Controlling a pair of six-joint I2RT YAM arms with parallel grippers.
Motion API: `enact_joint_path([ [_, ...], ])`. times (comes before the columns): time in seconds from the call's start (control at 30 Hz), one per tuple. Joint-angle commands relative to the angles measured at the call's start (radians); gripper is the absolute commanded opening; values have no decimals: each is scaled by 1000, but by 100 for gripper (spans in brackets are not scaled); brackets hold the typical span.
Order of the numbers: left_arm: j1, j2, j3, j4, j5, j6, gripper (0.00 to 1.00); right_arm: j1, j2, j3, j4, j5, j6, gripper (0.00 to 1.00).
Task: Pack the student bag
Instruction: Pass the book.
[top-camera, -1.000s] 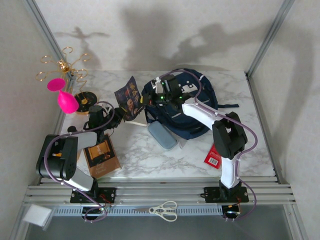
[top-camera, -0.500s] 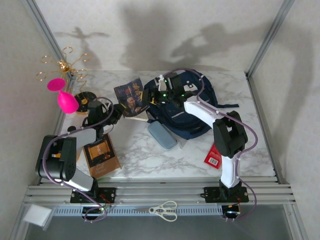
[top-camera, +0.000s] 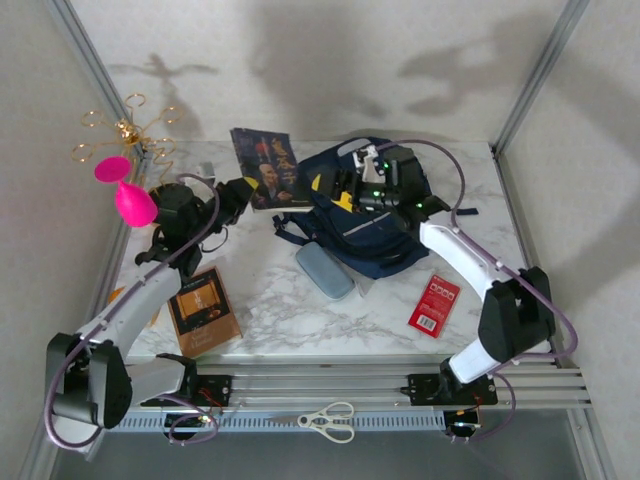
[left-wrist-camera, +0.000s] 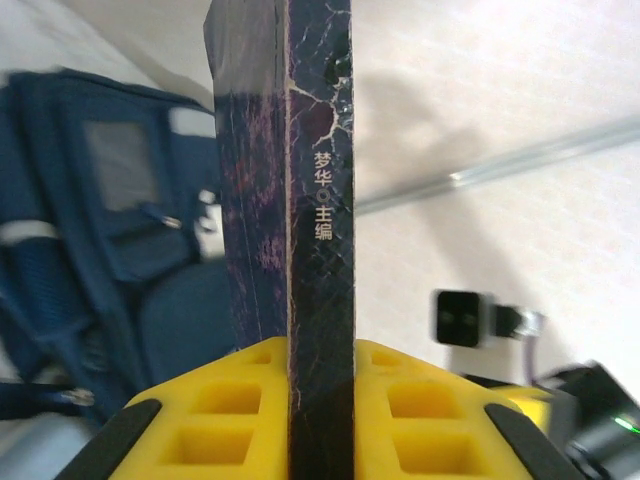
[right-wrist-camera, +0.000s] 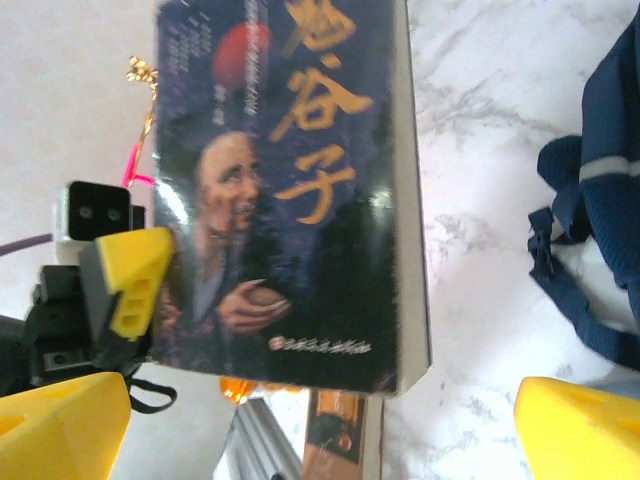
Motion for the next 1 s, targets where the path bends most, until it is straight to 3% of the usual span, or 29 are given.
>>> enact_joint_path([
  [0.0, -71, -48, 63, 139, -22, -69, 0, -39, -56, -76, 90, -124, 99, 99],
  [0.13, -172, -40, 73, 226, -54, -120, 0, -75, -78, -124, 173, -214, 169, 99],
  [0.33, -277, 14, 83, 319, -95, -151, 0, -90, -114, -240, 621, -344, 479, 99],
  [0.5, -288, 48, 89, 291, -102, -119, 0, -115, -192, -250, 611, -328, 471, 92],
  [0.7, -300, 65, 101, 213, -118, -71, 0, -145, -228, -255, 467, -289, 351, 61],
  [0.87, -314, 81, 123, 134, -111, -4, 0, -186, -225, -248, 381, -274, 294, 21],
  [0.97, -322, 95, 154, 15, -148, 75, 0, -208, -247, -241, 333, -245, 259, 5],
])
